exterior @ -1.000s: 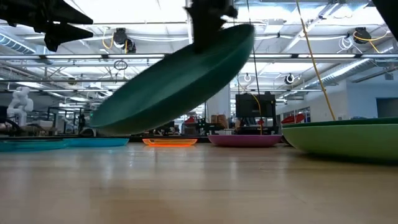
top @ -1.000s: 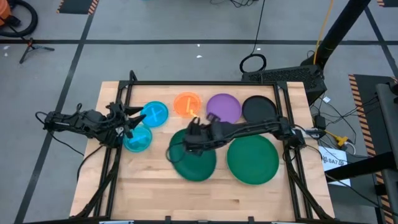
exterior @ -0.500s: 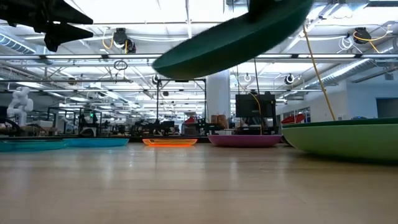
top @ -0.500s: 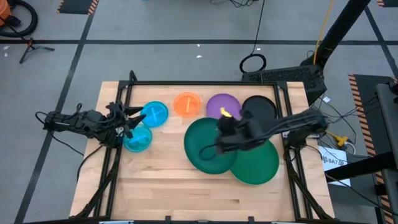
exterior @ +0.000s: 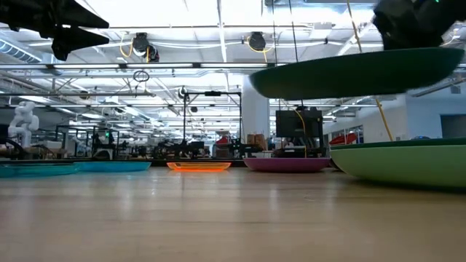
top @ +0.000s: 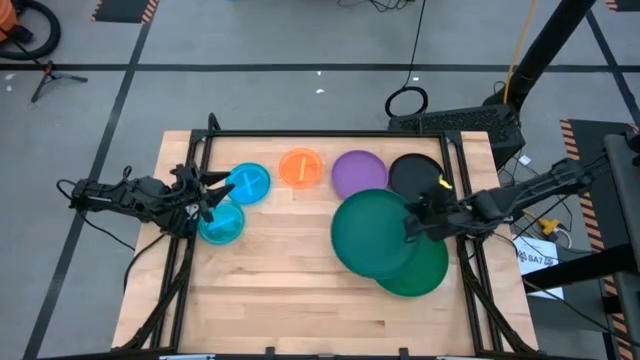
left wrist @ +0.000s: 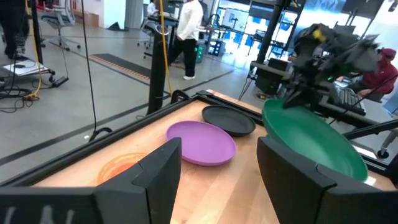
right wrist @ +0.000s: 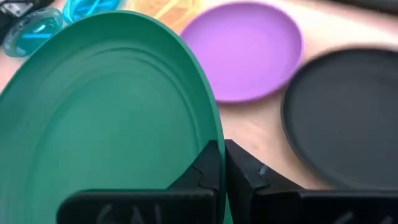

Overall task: Stack plastic plates
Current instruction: Stack the dark green plate on top of the other dark green plate

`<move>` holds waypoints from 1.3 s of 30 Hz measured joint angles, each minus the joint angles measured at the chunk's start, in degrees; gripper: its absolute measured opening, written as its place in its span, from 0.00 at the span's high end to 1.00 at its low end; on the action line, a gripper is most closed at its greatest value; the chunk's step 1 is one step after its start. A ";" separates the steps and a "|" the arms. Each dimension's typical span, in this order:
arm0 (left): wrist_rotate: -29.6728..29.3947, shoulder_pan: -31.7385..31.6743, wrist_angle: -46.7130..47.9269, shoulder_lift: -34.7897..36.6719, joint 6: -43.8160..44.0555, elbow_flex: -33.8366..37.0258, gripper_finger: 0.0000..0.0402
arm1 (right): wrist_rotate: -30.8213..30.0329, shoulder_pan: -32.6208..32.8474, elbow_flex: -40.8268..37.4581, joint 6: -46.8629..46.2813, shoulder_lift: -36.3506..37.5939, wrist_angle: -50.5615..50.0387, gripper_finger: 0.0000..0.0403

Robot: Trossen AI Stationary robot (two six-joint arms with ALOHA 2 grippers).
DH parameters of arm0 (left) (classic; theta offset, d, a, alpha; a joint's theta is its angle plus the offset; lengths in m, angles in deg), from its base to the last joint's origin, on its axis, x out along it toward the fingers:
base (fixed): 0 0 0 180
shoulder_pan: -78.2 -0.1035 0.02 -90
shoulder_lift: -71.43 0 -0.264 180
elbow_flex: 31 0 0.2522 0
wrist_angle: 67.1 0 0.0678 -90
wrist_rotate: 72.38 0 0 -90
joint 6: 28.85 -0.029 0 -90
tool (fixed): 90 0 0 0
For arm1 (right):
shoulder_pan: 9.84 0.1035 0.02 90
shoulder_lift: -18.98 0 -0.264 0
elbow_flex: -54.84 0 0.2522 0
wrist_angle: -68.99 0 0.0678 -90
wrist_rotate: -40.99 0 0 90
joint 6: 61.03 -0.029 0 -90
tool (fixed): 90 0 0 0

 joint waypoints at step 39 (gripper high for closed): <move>-4.17 -0.02 0.06 0.00 2.64 0.00 0.47 | 12.13 0.79 -12.66 2.85 19.33 -7.99 0.96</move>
